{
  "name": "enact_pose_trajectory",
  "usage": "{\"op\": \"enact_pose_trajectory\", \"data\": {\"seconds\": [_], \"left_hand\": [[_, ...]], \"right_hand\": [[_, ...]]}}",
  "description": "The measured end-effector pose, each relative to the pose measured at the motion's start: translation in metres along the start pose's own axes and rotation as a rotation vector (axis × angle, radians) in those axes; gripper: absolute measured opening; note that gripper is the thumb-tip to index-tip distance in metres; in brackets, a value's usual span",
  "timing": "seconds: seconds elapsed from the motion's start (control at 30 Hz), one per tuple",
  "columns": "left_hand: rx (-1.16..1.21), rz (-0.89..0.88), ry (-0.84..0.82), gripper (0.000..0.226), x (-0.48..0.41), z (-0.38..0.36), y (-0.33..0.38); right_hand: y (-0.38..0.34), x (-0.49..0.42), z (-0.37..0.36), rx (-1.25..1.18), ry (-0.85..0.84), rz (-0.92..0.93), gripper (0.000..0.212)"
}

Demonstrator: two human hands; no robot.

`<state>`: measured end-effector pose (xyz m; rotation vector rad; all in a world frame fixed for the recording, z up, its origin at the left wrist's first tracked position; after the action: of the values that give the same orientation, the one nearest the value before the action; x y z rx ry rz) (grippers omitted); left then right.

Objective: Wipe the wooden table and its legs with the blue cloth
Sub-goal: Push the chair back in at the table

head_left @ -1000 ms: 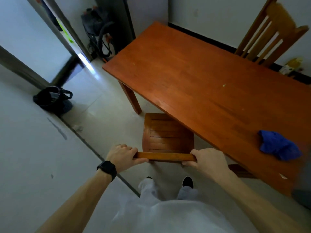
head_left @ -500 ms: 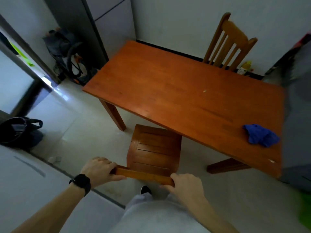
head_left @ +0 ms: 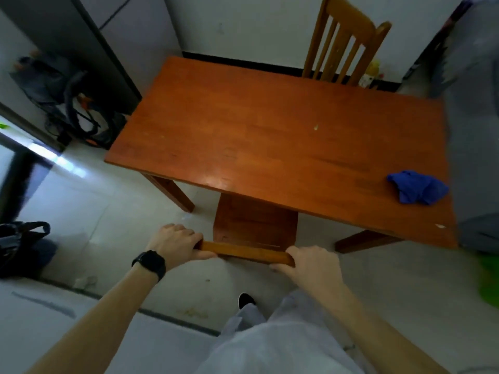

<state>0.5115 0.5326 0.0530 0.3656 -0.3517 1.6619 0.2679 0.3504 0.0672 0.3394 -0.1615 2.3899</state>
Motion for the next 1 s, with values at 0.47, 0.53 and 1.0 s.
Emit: {"op": "enact_pose_trajectory", "data": {"seconds": [0.47,0.53,1.0], "left_hand": [[-0.074,-0.075,0.193,0.112,-0.063,0.028,-0.063],[-0.075,-0.088,0.184,0.107,-0.07,0.03,-0.069],[-0.138,-0.031,0.009,0.083,-0.095,0.053,-0.089]], "right_hand": [[-0.008,-0.072,0.024,0.019,0.108,-0.064,0.079],[-0.01,-0.08,0.026,0.014,0.112,-0.072,0.079],[-0.01,-0.117,0.038,0.043,0.017,-0.109,0.069]]}}
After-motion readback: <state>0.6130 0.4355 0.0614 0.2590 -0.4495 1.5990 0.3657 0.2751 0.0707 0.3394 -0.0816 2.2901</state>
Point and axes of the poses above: each hand's wrist, its own x-axis away from the middle knuckle, its own z-axis out of the back of the hand, y = z × x, the point moved 4 cm from there along -x, towards the middle knuckle, and after that the axes turned 12 degrees about -z, right-handed, at the moved point
